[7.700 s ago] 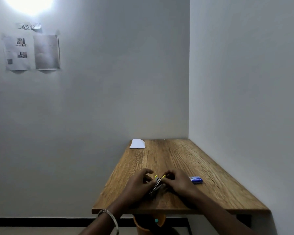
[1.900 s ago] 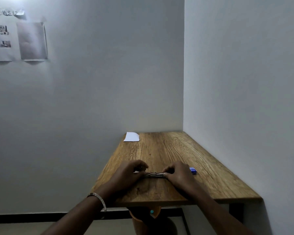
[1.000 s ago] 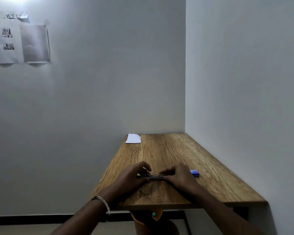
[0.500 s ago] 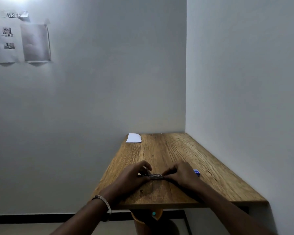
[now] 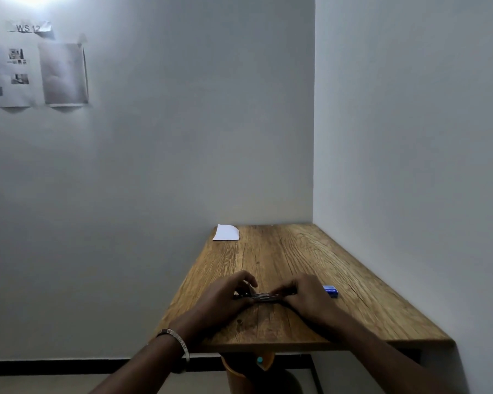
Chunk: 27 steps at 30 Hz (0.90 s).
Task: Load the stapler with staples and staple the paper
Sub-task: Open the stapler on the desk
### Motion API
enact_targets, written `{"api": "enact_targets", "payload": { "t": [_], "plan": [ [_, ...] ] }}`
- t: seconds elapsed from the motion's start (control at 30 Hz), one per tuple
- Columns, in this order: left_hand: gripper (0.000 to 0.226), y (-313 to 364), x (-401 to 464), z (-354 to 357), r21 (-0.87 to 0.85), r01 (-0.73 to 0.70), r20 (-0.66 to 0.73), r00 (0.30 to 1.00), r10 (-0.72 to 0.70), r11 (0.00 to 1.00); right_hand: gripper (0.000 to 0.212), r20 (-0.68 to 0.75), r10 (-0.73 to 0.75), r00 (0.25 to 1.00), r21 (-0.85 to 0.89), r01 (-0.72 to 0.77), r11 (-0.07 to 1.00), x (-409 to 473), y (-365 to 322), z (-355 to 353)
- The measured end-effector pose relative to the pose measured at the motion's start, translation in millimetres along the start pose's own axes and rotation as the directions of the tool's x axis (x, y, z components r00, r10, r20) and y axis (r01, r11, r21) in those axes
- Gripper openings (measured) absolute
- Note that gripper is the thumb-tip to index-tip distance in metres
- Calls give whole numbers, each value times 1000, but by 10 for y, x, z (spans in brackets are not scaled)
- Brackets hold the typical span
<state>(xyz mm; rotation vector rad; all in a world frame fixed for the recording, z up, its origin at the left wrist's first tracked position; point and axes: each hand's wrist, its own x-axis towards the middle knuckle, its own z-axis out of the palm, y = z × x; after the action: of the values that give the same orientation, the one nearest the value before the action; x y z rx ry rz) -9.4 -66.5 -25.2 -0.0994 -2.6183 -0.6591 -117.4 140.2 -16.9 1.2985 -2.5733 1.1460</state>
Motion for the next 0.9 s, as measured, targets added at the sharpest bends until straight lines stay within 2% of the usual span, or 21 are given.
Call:
{"api": "enact_targets", "payload": {
  "t": [0.17,0.4,0.63,0.9],
  "plan": [
    [30,15,-2,-5,12,11,3,1000,-11,1000,10,-97,-45,994,-175,28,984,-4,-5,-23],
    [30,12,1,0,28,3,-2,1000,-3,1000,12,-90,-35,995,-317,4,949,21,-94,8],
    [31,10,-3,4,33,-3,-17,1000,4,999,11,-203,71,977,-320,-134,938,42,-222,184],
    [30,23,8,12,44,-15,-26,1000,16,999,13,-166,86,982,-291,-132,948,55,-311,134]
  ]
}}
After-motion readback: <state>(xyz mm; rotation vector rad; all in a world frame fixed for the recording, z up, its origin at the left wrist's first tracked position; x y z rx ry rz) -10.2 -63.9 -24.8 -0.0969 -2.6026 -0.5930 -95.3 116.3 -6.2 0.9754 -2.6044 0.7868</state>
